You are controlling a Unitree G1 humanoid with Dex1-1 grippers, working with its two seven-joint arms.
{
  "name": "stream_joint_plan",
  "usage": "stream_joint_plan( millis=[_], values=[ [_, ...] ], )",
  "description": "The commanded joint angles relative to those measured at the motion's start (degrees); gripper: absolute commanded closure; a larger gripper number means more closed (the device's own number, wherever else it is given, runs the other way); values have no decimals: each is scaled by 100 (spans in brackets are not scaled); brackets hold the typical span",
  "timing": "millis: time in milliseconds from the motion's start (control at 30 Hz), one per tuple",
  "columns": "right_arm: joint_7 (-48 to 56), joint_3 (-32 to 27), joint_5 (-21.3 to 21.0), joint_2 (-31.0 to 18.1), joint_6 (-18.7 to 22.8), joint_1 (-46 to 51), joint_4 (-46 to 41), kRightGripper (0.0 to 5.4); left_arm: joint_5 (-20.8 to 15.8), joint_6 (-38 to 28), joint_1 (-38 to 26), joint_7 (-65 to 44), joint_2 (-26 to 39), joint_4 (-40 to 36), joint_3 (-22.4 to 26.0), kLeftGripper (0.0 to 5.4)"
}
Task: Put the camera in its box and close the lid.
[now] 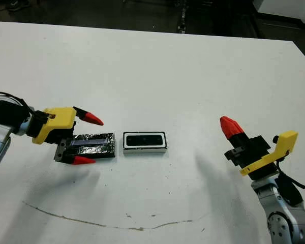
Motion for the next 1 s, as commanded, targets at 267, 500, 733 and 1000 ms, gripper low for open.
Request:
stream_joint_plan(
  millis=[267, 500, 733, 1000],
  values=[
    [-30, 15, -28, -108, 74, 63, -36, 539, -207, -36, 95, 142, -135, 411, 83, 0],
    [-32, 47, -23, -90, 60, 81, -18, 539, -401, 658, 205, 287, -106, 223, 125, 0],
    [18, 39, 9, -124, 67, 67, 15, 540, -288, 1049, 264, 318, 81, -65, 63, 83],
    [35, 33, 13, -133, 48, 66, 22, 540, -372, 1202, 342, 366, 102, -175, 175, 200]
  ],
)
